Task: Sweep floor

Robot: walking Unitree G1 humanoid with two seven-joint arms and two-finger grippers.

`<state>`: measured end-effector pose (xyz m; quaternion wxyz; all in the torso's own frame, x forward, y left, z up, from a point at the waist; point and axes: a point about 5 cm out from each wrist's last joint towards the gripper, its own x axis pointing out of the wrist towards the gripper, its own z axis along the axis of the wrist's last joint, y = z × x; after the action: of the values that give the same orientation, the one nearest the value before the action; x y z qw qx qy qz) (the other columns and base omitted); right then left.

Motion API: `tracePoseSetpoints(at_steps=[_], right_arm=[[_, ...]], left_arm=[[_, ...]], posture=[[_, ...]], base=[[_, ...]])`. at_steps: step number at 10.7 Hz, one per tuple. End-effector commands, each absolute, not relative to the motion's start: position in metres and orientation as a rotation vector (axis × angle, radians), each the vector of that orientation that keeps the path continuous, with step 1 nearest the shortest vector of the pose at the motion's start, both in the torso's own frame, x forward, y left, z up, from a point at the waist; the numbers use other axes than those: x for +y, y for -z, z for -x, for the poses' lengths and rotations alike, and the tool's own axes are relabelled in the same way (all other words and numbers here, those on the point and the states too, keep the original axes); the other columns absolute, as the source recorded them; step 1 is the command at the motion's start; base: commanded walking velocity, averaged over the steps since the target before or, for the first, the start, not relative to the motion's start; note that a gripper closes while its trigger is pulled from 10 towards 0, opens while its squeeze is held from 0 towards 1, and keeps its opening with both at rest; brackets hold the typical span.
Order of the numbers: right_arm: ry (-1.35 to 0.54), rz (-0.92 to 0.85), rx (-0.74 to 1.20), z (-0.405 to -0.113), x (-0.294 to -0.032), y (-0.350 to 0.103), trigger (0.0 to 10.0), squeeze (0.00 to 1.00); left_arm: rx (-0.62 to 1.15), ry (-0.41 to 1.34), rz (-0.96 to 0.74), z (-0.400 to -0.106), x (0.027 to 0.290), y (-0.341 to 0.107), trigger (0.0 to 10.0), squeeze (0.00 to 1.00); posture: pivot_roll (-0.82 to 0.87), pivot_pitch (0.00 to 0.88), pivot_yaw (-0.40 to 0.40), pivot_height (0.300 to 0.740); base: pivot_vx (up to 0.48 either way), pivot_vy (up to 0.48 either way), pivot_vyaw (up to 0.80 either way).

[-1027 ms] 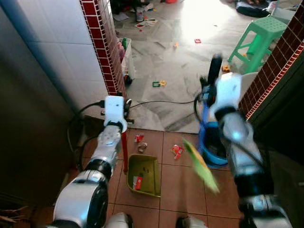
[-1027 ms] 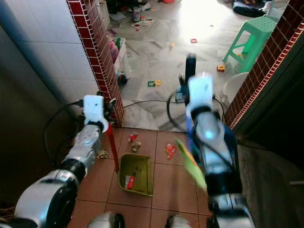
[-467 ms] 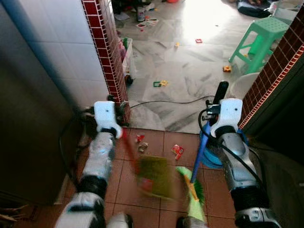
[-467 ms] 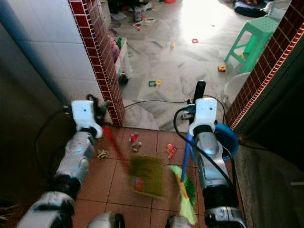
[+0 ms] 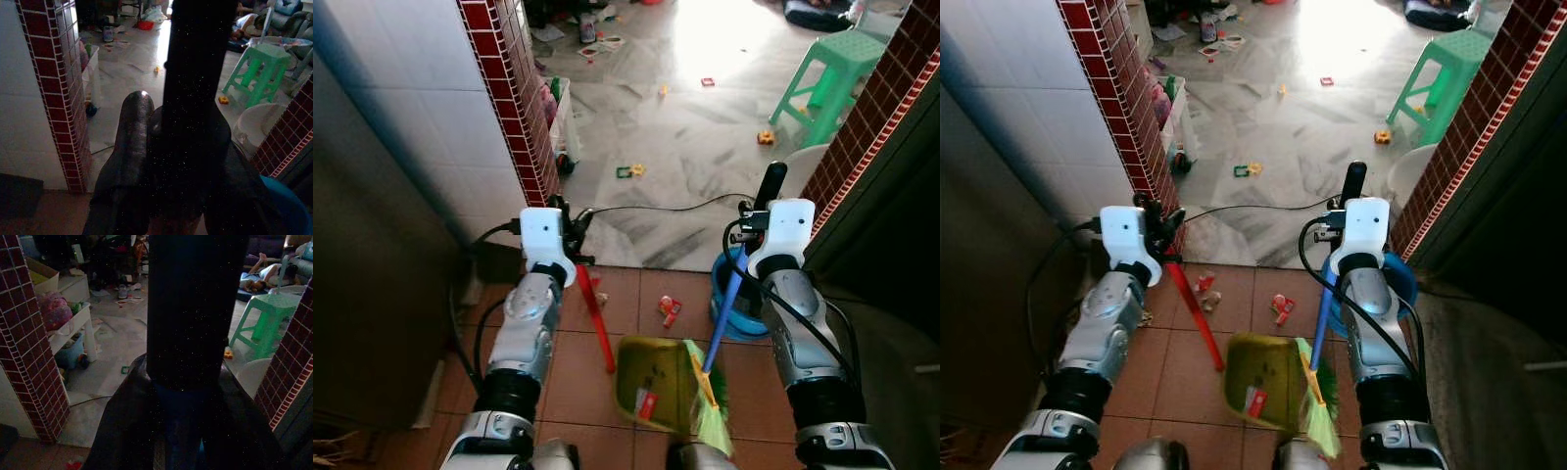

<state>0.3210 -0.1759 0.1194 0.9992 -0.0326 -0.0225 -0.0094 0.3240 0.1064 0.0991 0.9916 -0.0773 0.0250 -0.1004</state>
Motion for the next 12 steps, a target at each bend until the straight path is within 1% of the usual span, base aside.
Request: tracePoseSetpoints(at_steps=[1,3,5,8,12], right_arm=[[0.033,0.072,-0.036,-0.3198,-0.1795,-0.1163,10.0,0.0],[0.061,0.091,-0.038,-0.3204,-0.1835,-0.1172,10.0,0.0],[0.064,0.091,-0.035,-0.3206,-0.1838,-0.1167,10.0,0.0],[0.065,0.096,-0.034,-0.3209,-0.1837,-0.1167,10.0,0.0],[0.062,0.105,-0.027,-0.3204,-0.1845,-0.1151,10.0,0.0]], left_arm=[[0.011,0.216,0.169,-0.3247,0.1036,-0.1097,10.0,0.0],[0.015,0.221,0.171,-0.325,0.1033,-0.1102,10.0,0.0],[0.023,0.219,0.173,-0.3242,0.1038,-0.1098,10.0,0.0],[0.032,0.216,0.173,-0.323,0.1037,-0.1091,10.0,0.0],[0.036,0.177,0.195,-0.3255,0.1125,-0.1095,10.0,0.0]], posture=[[-0.05,0.019,0.039,0.74],[-0.05,0.023,0.04,0.74],[-0.05,0.023,0.04,0.74],[-0.05,0.031,0.035,0.74],[-0.05,0.034,0.033,0.74]], base=[[0.0,-0.277,0.0],[0.0,-0.366,0.0],[0.0,-0.429,-0.52],[0.0,-0.391,0.0],[0.0,0.0,0.0]])
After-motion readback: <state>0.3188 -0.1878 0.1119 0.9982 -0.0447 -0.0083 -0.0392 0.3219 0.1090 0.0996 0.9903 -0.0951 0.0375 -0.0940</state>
